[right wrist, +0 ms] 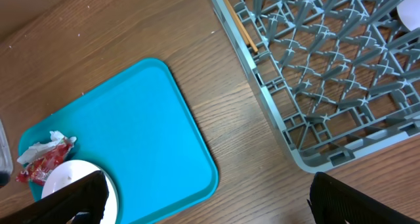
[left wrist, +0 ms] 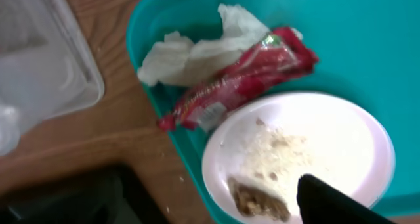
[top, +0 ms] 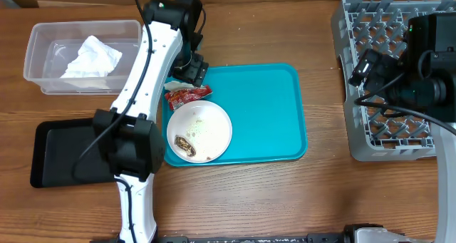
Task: Sort waste into correct bins and load items into the dishwasher
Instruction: 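Grasp the red wrapper on the tray with the left gripper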
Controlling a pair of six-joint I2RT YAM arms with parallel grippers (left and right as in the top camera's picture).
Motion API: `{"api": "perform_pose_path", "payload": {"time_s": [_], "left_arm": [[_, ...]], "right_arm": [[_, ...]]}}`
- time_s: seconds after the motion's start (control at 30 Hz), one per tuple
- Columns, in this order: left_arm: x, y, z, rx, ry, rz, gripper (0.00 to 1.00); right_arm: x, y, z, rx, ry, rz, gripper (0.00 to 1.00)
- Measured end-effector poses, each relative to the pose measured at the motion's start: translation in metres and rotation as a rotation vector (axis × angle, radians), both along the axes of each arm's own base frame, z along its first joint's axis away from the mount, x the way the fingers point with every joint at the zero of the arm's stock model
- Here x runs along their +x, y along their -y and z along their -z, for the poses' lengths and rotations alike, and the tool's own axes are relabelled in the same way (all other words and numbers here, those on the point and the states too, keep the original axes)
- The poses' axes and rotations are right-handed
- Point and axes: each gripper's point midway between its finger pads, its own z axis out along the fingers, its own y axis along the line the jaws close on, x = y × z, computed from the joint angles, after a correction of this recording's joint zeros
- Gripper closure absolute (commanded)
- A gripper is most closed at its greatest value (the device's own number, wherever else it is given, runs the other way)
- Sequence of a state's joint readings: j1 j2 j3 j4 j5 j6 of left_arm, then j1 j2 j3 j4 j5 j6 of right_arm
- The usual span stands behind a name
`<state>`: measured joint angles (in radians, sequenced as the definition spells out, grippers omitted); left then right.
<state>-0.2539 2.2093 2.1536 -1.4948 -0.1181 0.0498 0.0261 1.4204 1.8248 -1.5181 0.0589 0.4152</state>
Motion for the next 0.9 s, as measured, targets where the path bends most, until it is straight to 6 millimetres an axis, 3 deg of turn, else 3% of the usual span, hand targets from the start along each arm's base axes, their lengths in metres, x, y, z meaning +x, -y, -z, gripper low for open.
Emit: {"api": "perform_pose_path", "payload": {"time_s": [0.13,0.33,0.47,0.7,0.83,0.9], "left_arm": [[0.009,-0.005,0.035,0.008,0.008,0.074,0.17],[0.004,-0.01,0.078,0.024,-0.026,0.193,0.15],[0.007,-0.009,0.094,0.023,-0.004,0.23,0.17],[0.015,-0.007,0.102,0.02,0.037,0.251,0.26],[0.015,-0.007,0.104,0.02,0.038,0.253,0.39],[0.015,-0.007,0.104,0.02,0.038,0.255,0.59]], "right_arm": [[0.0,0.0,0.0,0.0,0.0,0.0,0.0],[0.0,0.0,0.0,0.0,0.0,0.0,0.0],[0.0,0.0,0.0,-0.001,0.0,0.0,0.0],[0.0,0.0,0.0,0.0,0.001,0.0,0.0],[0.0,0.0,0.0,0.0,0.0,0.0,0.0],[0.0,0.0,0.0,-0.001,0.0,0.0,0.0]]}}
